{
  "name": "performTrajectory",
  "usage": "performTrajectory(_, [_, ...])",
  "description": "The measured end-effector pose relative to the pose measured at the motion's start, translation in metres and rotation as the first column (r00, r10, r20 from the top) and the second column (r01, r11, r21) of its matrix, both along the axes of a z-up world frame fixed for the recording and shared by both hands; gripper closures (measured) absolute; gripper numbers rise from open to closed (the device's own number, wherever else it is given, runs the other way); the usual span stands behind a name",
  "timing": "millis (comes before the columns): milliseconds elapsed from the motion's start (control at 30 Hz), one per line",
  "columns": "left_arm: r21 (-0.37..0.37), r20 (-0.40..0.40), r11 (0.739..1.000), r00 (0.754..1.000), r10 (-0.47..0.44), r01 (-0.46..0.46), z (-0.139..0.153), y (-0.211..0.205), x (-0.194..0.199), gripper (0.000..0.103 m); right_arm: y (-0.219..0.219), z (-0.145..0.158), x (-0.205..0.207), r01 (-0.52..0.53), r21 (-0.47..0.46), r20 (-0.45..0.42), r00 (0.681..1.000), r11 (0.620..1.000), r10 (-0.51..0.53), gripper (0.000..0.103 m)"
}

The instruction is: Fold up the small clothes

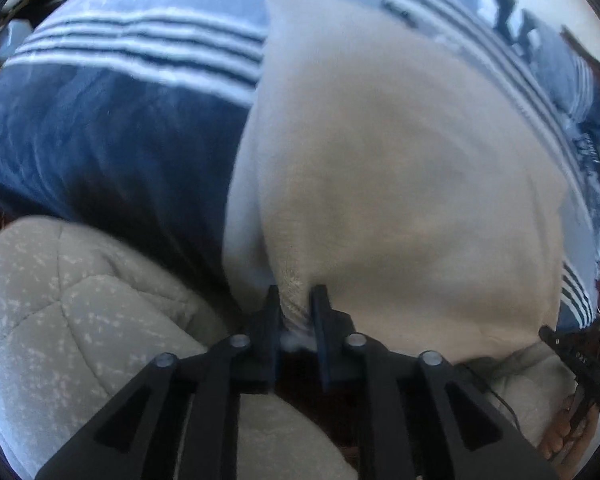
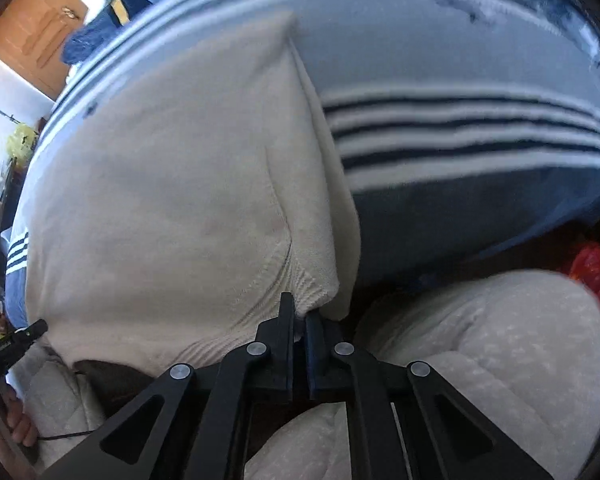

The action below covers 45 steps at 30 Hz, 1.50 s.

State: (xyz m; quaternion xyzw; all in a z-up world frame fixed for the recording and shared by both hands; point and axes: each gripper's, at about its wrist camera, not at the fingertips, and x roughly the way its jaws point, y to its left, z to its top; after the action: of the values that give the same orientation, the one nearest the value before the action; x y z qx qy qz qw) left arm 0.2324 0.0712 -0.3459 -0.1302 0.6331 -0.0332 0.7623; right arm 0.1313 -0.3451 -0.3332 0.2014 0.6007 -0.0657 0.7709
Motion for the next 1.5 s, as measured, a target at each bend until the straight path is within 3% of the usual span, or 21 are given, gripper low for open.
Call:
performTrajectory(67, [-0.031, -0.022, 0.999, 0.999, 0.038, -0.038, -0.001, 0.007, -0.001, 0.087, -0.004, -0.005, 0.002, 0.012, 0.038, -0.025, 1.0, 0.999, -0.011, 0.097])
performTrajectory(100, [-0.055, -0.003, 0.997, 0.998, 0.056, -0.056, 0.003, 0.01, -0.003, 0.086, -0.007, 0.003, -0.001, 0.021, 0.05, 0.015, 1.0, 0.999, -0.022, 0.097])
performTrajectory(133, [-0.088, 0.043, 0.993, 0.996, 0.082, -0.078, 0.013, 0.015, -0.006, 0.077, -0.009, 0.015, -0.004, 0.021, 0.067, 0.068, 0.997, 0.998, -0.025, 0.096])
performTrajectory(167, [-0.103, 0.089, 0.991, 0.991, 0.1, -0.09, 0.023, 0.018, -0.009, 0.058, -0.011, 0.032, -0.008, 0.012, 0.086, 0.144, 0.989, 0.996, -0.025, 0.086])
performTrajectory(233, [-0.109, 0.179, 0.989, 0.977, 0.116, -0.098, 0.044, 0.018, -0.011, 0.042, -0.013, 0.055, -0.013, -0.012, 0.086, 0.231, 0.973, 0.996, -0.009, 0.039])
performTrajectory(367, [-0.02, 0.268, 0.999, 0.962, 0.049, -0.045, 0.07, 0.005, 0.015, 0.04, -0.015, 0.099, -0.007, -0.059, 0.036, 0.366, 0.93, 0.998, 0.042, 0.033])
performTrajectory(433, [-0.011, 0.277, 1.0, 0.961, 0.031, -0.029, 0.072, -0.001, 0.036, 0.039, -0.013, 0.111, 0.006, -0.074, 0.04, 0.397, 0.916, 0.996, 0.052, 0.024])
performTrajectory(567, [-0.031, 0.257, 0.999, 0.966, 0.028, -0.021, 0.061, 0.003, 0.075, 0.037, -0.019, 0.111, 0.05, -0.089, 0.05, 0.413, 0.908, 0.995, 0.061, 0.022])
performTrajectory(833, [-0.093, 0.219, 0.995, 0.974, 0.048, -0.028, 0.021, 0.022, 0.147, 0.037, -0.075, 0.037, 0.146, -0.055, 0.151, 0.284, 0.959, 0.987, 0.01, 0.023])
performTrajectory(1000, [-0.18, 0.183, 0.982, 0.979, 0.085, -0.051, -0.001, 0.026, 0.168, 0.037, -0.093, -0.003, 0.192, -0.061, 0.213, 0.232, 0.973, 0.975, 0.01, 0.028])
performTrajectory(1067, [-0.209, 0.183, 0.976, 0.978, 0.104, -0.065, -0.005, 0.028, 0.174, 0.037, -0.092, -0.008, 0.201, -0.073, 0.232, 0.252, 0.968, 0.97, 0.013, 0.028])
performTrajectory(1100, [-0.215, 0.184, 0.975, 0.977, 0.105, -0.064, -0.005, 0.027, 0.177, 0.037, -0.092, -0.009, 0.205, -0.084, 0.264, 0.272, 0.962, 0.961, 0.009, 0.03])
performTrajectory(1167, [-0.224, 0.196, 0.973, 0.976, 0.098, -0.053, -0.004, 0.023, 0.179, 0.037, -0.09, -0.015, 0.209, -0.097, 0.332, 0.288, 0.958, 0.938, -0.003, 0.046])
performTrajectory(1233, [-0.251, 0.216, 0.968, 0.975, 0.053, 0.003, -0.001, 0.014, 0.177, 0.05, -0.086, -0.02, 0.208, -0.102, 0.352, 0.287, 0.958, 0.931, -0.003, 0.059])
performTrajectory(1300, [-0.28, 0.219, 0.959, 0.975, 0.033, 0.031, -0.001, 0.01, 0.174, 0.05, -0.084, -0.022, 0.205, -0.118, 0.378, 0.288, 0.958, 0.918, 0.005, 0.062])
performTrajectory(1467, [-0.239, 0.22, 0.971, 0.975, 0.026, 0.028, -0.002, 0.002, 0.176, 0.05, -0.078, -0.026, 0.206, -0.125, 0.355, 0.273, 0.962, 0.926, 0.025, 0.063])
performTrajectory(1500, [-0.22, 0.222, 0.975, 0.975, 0.015, 0.035, -0.001, -0.001, 0.176, 0.051, -0.075, -0.026, 0.208, -0.124, 0.342, 0.272, 0.962, 0.932, 0.028, 0.07])
